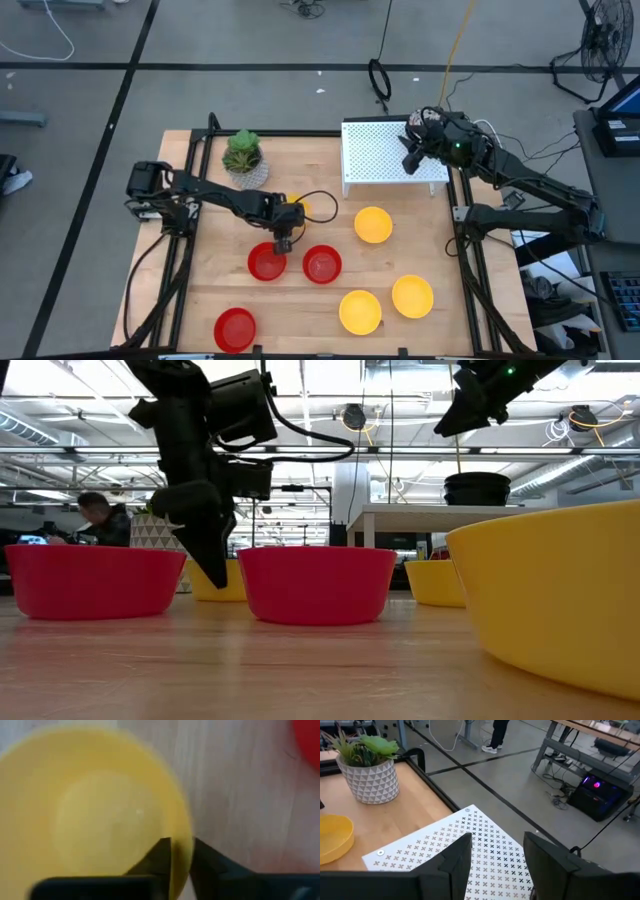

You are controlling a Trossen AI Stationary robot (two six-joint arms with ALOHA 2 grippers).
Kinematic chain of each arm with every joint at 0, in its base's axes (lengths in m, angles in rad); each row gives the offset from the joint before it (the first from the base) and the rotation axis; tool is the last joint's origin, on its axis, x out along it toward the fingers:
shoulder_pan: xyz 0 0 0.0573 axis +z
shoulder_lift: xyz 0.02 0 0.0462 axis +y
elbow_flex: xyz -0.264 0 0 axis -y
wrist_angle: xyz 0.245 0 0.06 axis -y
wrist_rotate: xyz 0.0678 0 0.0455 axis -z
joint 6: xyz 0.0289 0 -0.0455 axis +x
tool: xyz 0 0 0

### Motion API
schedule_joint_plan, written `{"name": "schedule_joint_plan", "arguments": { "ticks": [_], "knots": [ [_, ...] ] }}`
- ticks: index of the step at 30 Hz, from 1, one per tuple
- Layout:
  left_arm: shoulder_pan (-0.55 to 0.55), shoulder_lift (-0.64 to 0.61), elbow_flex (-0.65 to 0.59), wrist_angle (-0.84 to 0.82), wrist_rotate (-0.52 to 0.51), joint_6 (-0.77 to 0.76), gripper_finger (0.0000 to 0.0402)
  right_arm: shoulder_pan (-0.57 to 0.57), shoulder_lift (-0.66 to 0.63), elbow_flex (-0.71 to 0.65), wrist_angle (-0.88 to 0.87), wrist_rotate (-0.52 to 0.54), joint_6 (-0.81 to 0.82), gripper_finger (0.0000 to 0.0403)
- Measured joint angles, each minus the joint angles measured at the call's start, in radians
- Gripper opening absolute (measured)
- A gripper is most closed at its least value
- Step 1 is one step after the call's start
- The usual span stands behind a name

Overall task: Pick & Place Mini bowls
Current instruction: Put the yellow bowl on the shelf

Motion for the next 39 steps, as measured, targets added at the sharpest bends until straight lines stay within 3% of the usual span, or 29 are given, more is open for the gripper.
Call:
{"name": "schedule_joint_plan", "arguments": {
  "ticks": [2, 12, 21, 28, 33, 39],
  "knots": [
    [0.000, -0.001, 0.000, -0.001, 0.009, 0.006, 0.0014, 0.000, 0.000, 0.000, 0.000, 0.000, 0.012, 0.0169],
    [-0.001, -0.105, 0.024, 0.023, 0.040, 0.007, 0.0007, 0.000, 0.000, 0.000, 0.000, 0.000, 0.012, 0.0169],
    [0.026, -0.166, 0.212, 0.058, -0.033, 0.161, 0.0006, 0.000, 0.000, 0.000, 0.000, 0.000, -0.012, 0.0169],
    [0.128, -0.057, 0.460, 0.075, -0.027, 0.308, 0.0011, 0.000, 0.000, 0.000, 0.001, 0.000, -0.014, 0.0169],
    [0.217, 0.085, 0.648, 0.037, 0.064, 0.355, 0.0009, -0.001, 0.004, 0.000, 0.004, 0.000, -0.014, 0.0169],
    [0.296, 0.240, 0.840, -0.002, 0.095, 0.385, 0.0007, -0.001, 0.011, 0.000, 0.001, 0.000, -0.014, 0.0169]
  ]
}}
